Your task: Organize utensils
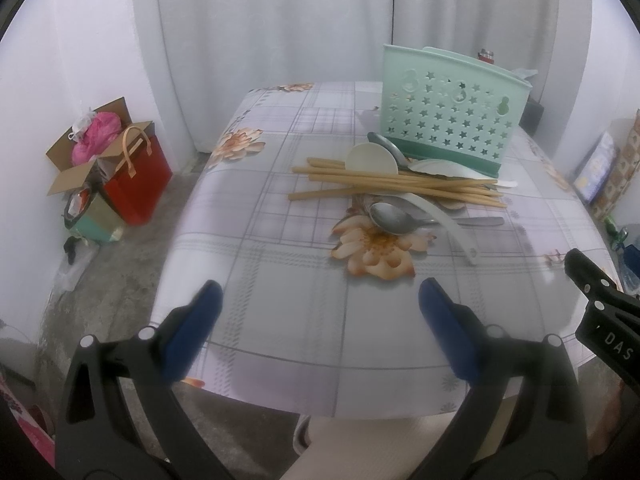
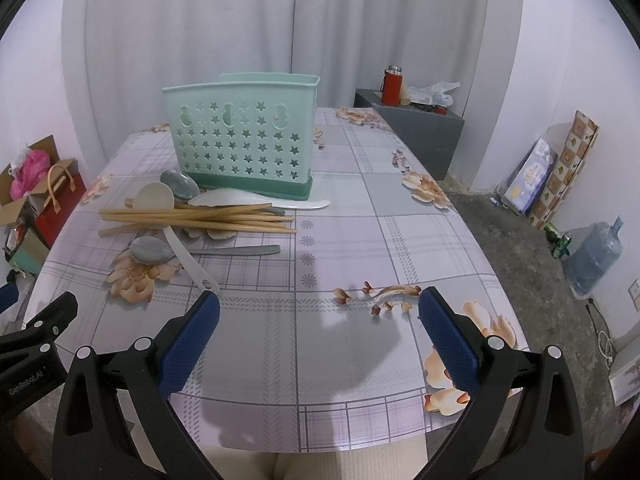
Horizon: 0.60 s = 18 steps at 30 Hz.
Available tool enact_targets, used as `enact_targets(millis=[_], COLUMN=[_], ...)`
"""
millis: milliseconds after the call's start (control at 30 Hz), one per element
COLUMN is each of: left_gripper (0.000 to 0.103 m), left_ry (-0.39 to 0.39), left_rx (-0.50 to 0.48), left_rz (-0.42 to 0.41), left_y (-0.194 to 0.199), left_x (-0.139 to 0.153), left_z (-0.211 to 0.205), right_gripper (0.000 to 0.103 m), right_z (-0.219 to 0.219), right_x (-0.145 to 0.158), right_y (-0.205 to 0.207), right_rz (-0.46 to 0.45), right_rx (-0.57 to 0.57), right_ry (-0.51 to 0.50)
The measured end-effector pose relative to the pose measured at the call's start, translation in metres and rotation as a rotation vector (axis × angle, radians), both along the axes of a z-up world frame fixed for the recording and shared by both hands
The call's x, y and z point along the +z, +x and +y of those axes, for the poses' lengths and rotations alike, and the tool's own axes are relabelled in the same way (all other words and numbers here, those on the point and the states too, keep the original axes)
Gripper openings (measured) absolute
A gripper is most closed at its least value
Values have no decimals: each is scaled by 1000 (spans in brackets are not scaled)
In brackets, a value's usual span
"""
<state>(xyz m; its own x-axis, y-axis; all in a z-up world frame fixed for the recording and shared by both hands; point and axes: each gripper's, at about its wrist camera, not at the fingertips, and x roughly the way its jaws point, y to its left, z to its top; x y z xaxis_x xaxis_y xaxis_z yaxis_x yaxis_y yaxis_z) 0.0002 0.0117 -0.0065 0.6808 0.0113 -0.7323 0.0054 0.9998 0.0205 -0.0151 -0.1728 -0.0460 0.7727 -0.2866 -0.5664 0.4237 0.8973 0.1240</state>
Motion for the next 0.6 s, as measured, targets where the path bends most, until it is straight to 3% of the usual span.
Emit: enact_targets(millis=[600], left_gripper=[94], left_ry=[2], left_rx=[-1], left_rz=[1], left_y=[0], left_x=[0], left_z=[0], right_gripper=[97], right_z=[0], right_x=[2], right_y=[-2], right_rz=[-4], right_rx=[-6], right_ry=[-17])
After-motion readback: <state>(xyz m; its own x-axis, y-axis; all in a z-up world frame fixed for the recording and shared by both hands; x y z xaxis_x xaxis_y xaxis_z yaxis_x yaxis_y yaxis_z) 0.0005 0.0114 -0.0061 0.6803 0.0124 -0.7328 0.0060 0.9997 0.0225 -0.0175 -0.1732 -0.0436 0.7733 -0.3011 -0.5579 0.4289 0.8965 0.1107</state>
